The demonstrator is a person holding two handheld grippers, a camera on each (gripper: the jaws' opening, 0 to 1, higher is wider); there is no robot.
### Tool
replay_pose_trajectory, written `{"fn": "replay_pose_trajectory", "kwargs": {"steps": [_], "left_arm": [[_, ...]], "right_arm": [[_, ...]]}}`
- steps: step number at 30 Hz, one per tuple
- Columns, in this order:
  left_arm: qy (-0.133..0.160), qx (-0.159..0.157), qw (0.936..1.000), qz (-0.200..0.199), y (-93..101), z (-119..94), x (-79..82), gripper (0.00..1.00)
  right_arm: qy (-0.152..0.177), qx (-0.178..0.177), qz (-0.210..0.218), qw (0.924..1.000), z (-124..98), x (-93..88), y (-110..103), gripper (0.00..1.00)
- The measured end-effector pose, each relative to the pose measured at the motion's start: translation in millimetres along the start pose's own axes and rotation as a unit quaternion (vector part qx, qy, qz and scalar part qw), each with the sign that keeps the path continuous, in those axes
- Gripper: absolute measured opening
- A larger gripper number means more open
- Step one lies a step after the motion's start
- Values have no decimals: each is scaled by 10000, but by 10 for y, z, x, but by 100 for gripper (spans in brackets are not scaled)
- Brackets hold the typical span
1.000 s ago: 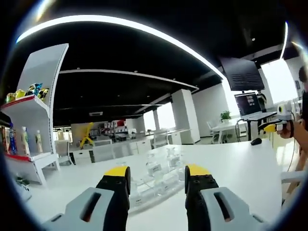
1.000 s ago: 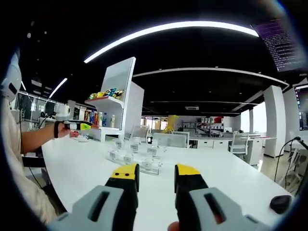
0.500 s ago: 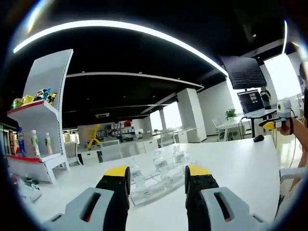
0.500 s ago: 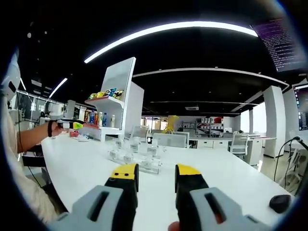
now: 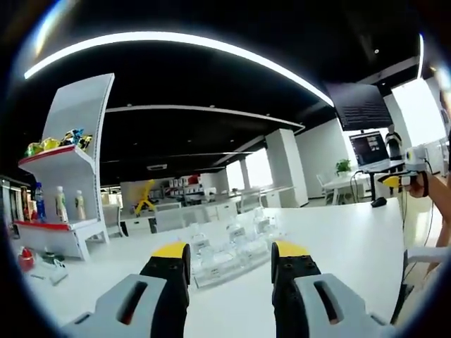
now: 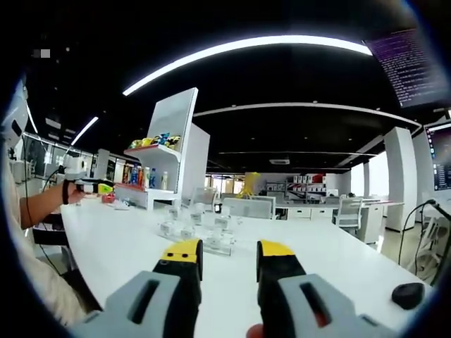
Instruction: Identify the label on the chemical reagent bottle, grasp the chemical reagent bottle, and place it in the designated position on the reagent rack
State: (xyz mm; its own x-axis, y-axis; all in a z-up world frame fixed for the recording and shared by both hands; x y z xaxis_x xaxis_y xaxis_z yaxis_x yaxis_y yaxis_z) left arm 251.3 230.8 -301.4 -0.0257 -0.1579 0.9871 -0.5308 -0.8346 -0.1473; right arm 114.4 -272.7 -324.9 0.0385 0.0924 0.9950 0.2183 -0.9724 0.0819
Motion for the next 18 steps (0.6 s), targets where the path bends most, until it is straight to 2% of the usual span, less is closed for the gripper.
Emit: {"fn": "replay_pose_trajectory", "kwargs": {"steps": [5, 7, 11, 18], "left_arm": [[50, 106, 9999, -110, -37, -95, -61, 46], [116, 316, 9993, -163, -107, -160, -59, 46], [130, 388, 9990, -181, -171, -262, -45, 46], [210, 403, 9988, -191, -168, -442, -11, 46]], "right_arm": [[-29, 11, -10, 10000, 6, -22, -10, 30], [-20, 0, -12, 10000, 11, -2, -3, 30], [1, 7, -32, 10000, 19, 26, -3, 30], [15, 16, -65, 10000, -6, 48, -25, 31]]}}
Point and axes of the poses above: the point that each gripper's makers call its tool centre point, and the gripper's own axes: z roughly forward along the fingers, y roughly to its right, x roughly out of its top, the point moved 7 cm from there along -z, roughly backward along the fingers, and after that the axes turned 12 degrees about -y, right-handed, at the moved point
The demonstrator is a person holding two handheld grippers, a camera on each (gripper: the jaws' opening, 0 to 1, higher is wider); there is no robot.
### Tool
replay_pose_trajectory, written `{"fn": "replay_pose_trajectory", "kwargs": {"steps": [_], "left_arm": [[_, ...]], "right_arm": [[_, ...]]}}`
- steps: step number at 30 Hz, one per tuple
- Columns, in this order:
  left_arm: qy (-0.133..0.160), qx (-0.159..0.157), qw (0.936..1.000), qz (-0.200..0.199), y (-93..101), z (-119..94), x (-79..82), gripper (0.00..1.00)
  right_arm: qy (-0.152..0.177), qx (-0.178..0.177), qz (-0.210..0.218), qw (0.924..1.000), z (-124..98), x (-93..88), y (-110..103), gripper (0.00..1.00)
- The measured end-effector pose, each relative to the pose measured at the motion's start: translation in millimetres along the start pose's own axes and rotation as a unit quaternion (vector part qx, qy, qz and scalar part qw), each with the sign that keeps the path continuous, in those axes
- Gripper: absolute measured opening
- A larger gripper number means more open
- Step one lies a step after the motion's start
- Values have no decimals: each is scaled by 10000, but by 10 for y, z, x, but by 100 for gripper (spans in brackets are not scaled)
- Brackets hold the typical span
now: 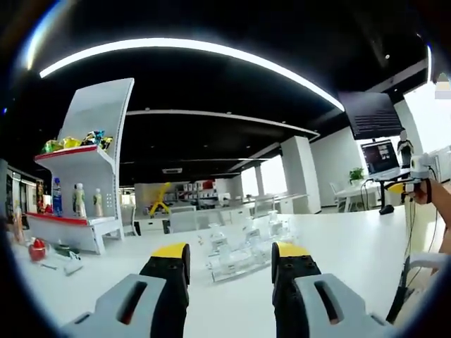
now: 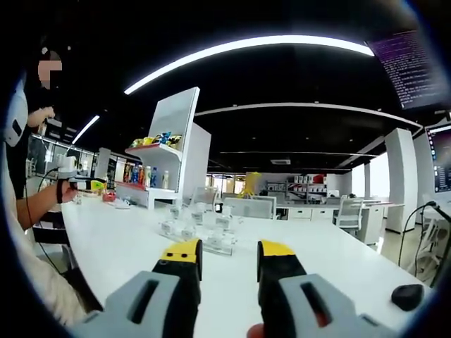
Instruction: Identify the label on the chemical reagent bottle, grasp the chemical reagent bottle, and place it in the designated position on the reagent rack
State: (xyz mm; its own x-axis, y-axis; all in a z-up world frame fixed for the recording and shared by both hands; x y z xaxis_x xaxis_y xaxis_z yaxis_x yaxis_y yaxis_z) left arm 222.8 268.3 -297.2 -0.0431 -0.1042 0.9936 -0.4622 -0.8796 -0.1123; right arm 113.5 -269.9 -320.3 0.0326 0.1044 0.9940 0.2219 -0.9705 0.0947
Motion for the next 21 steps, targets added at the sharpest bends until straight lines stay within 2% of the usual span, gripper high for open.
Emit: {"fn": "replay_pose_trajectory", "kwargs": {"steps": [4, 12, 16, 21], "left_arm": [[-21, -4, 10000, -15, -5, -86, -11, 47], [159, 339, 9990, -256, -100, -364, -42, 47], [146, 468, 9983, -320, -96, -441, -101, 47], [104, 474, 9984, -294, -69, -437, -150, 47]], "right_arm": [[37, -22, -31, 10000, -35, 35, -6, 31], [109, -50, -31, 9999, -78, 73, 4, 32], [134, -87, 21, 9999, -79, 55, 17, 32], [140, -63, 13, 9999, -69, 58, -32, 33]]}}
Point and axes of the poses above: the point that each gripper's makers call its tool centre point, and the gripper's own axes: z roughly forward along the fingers, y roughly to its right, x roughly out of its top, the point moved 7 cm from there along -z, roughly backward along the fingers, and after that the axes turned 12 degrees about -y, right-handed, at the moved point
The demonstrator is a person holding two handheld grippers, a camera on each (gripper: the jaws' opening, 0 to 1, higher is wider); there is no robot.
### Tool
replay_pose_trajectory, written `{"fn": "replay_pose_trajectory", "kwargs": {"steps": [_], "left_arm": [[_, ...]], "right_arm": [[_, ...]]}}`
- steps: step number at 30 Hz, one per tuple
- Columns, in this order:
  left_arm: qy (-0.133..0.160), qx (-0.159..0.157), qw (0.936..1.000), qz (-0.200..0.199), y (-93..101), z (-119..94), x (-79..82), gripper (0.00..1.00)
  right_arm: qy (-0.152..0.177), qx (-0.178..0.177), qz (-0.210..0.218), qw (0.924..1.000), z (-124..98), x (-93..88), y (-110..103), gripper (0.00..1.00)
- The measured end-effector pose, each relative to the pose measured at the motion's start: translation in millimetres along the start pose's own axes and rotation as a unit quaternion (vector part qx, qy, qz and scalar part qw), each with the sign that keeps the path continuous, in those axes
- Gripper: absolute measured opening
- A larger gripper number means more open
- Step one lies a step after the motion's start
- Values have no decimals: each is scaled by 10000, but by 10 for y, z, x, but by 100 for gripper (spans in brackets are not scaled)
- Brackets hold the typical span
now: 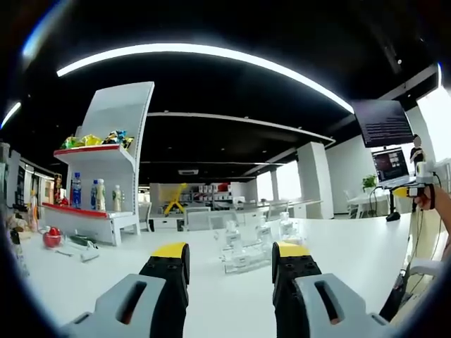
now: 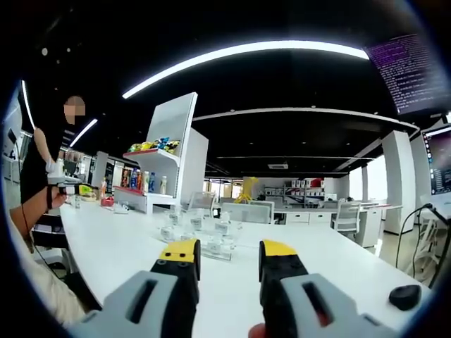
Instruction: Identify the label on the chemical reagent bottle, grasp the chemical reagent bottle, and place it in the designated position on the reagent rack
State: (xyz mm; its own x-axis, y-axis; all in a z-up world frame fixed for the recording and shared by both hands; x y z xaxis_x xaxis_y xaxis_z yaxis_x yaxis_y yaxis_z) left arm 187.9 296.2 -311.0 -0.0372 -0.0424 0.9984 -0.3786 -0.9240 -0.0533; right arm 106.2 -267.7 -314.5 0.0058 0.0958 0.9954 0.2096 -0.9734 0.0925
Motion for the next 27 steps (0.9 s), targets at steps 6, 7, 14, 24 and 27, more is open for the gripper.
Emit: {"fn": "replay_pose_trajectory", "kwargs": {"steps": [6, 7, 14, 24, 27], "left_arm": [[25, -55, 9999, -123, 6, -7, -41, 47], [14, -65, 9999, -128, 4, -8, -47, 47], [-50, 115, 9999, -38, -33, -12, -80, 48], [249, 358, 9979, -475, -126, -179, -45, 48], [272, 347, 9980, -461, -110, -181, -48, 48]], "right_arm": [[12, -14, -40, 10000, -24, 35, -11, 33], [3, -27, -32, 10000, -27, 37, -4, 33], [-18, -126, 24, 9999, -68, 35, 41, 34], [-23, -36, 16, 10000, -52, 28, 28, 37], [-6, -46, 39, 10000, -58, 26, 28, 37]]}}
Point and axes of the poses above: the point that each gripper's makers call its tool centre point, and the gripper's own axes: z roughly forward along the fingers, y roughly to its right, x roughly out of its top, the point moved 7 cm from there along -z, roughly backward along the fingers, and after that the axes turned 12 degrees about -y, right-handed, at the moved point
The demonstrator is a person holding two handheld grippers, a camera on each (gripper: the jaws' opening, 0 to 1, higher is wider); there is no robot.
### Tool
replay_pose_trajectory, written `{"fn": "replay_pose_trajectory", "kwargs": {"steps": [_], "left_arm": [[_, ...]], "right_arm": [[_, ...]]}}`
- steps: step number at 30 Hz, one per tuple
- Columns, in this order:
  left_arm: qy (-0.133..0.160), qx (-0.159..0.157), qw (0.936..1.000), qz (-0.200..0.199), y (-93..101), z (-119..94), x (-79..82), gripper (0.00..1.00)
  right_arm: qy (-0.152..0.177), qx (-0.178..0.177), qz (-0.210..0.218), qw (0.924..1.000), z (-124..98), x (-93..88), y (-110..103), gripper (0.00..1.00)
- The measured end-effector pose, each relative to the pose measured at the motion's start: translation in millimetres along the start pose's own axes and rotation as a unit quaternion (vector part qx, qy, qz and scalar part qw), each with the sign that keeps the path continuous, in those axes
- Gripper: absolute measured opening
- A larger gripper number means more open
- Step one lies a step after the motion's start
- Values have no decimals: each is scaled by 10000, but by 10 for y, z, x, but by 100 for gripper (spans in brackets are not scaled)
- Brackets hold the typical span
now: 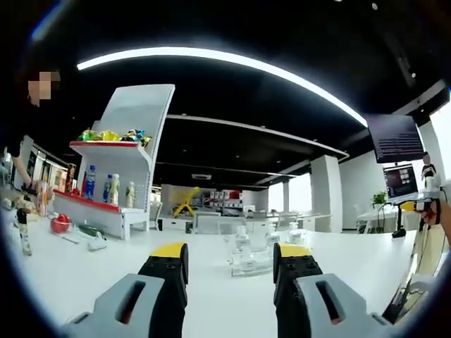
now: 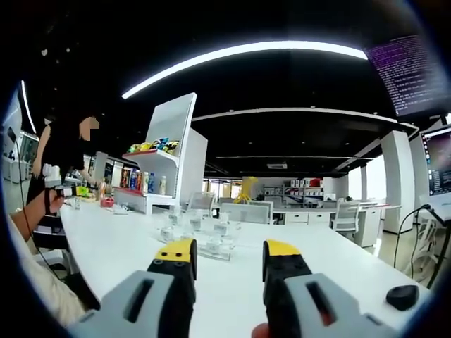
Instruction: Identify the label on the chemical reagent bottle, grasp the chemical reagent bottle, and place it in the designated position on the reagent rack
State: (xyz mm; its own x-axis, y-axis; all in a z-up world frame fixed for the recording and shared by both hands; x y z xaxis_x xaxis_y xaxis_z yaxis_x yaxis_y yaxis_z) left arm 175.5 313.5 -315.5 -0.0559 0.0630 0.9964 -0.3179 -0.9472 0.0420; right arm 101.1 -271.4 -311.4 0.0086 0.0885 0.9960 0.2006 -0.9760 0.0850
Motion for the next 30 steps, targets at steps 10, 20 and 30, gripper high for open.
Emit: {"fn": "replay_pose_trajectory", "kwargs": {"steps": [10, 20, 30], "left_arm": [[-134, -284, 9995, 50, 165, 75, -107, 49], [-96, -285, 9995, 99, 199, 23, -73, 49], [-85, -329, 9994, 86, 238, 9, -72, 49]], "right_arm": [[49, -75, -72, 9999, -44, 53, -46, 37], [98, -72, -37, 9999, -103, 34, -25, 37], [119, -146, 9, 9998, -165, 17, 26, 37]]}}
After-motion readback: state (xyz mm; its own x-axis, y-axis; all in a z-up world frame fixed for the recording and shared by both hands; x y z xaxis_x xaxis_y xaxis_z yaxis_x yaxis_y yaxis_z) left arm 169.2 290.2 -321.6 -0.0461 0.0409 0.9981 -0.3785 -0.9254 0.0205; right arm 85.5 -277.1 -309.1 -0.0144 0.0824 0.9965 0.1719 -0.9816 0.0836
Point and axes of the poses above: the point that each gripper's makers call its tool centre point, and the gripper's own axes: z roughly forward along the fingers, y roughly to its right, x roughly out of its top, the point moved 7 cm from there along -z, roughly backward along the fingers, and after that the axes turned 12 degrees about -y, right-handed, at the moved point
